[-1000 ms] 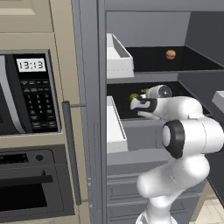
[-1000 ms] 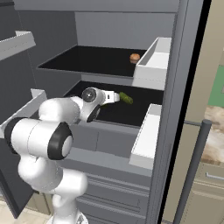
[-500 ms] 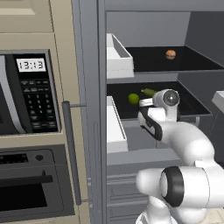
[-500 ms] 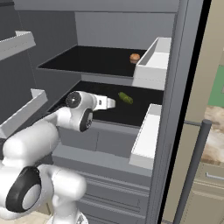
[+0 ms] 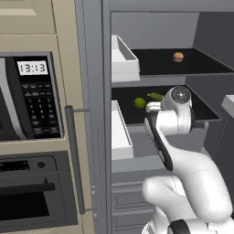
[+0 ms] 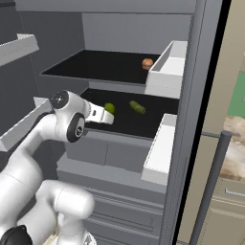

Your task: Place the lime in the correct fridge rack based on whether it is a fruit or vegetable. Finally, close the fridge door.

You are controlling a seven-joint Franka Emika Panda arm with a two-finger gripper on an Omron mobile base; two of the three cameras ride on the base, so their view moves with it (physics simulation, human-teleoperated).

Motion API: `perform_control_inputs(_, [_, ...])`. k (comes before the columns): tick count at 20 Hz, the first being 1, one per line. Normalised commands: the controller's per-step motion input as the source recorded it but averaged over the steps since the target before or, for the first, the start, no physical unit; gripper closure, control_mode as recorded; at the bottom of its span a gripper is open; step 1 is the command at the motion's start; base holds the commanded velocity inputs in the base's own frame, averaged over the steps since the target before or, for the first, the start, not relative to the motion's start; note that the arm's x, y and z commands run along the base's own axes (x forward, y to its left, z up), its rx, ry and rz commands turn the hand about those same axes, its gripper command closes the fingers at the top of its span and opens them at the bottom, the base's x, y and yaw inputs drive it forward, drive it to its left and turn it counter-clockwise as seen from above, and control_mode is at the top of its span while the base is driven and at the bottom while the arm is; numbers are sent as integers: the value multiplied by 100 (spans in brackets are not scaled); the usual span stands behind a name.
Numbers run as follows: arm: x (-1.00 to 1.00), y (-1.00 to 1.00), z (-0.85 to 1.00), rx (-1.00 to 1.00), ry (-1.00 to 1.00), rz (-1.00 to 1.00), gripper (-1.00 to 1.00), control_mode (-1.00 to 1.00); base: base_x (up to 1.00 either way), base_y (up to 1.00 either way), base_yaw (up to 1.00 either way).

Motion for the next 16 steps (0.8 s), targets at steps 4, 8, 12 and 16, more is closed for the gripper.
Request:
perform_control_inputs(4, [-38,-5,62,23,37,0,-100,-100,0,0,0])
perform_control_inputs(8, [-4,2,0,0,8,0,-100,-100,0,0,0])
perform_control_inputs(12, [-56,-12,-7,0,1,0,-100,-100,0,0,0])
perform_control_inputs(16, [-41,-11,-3,0,0,0,-100,-100,0,0,0])
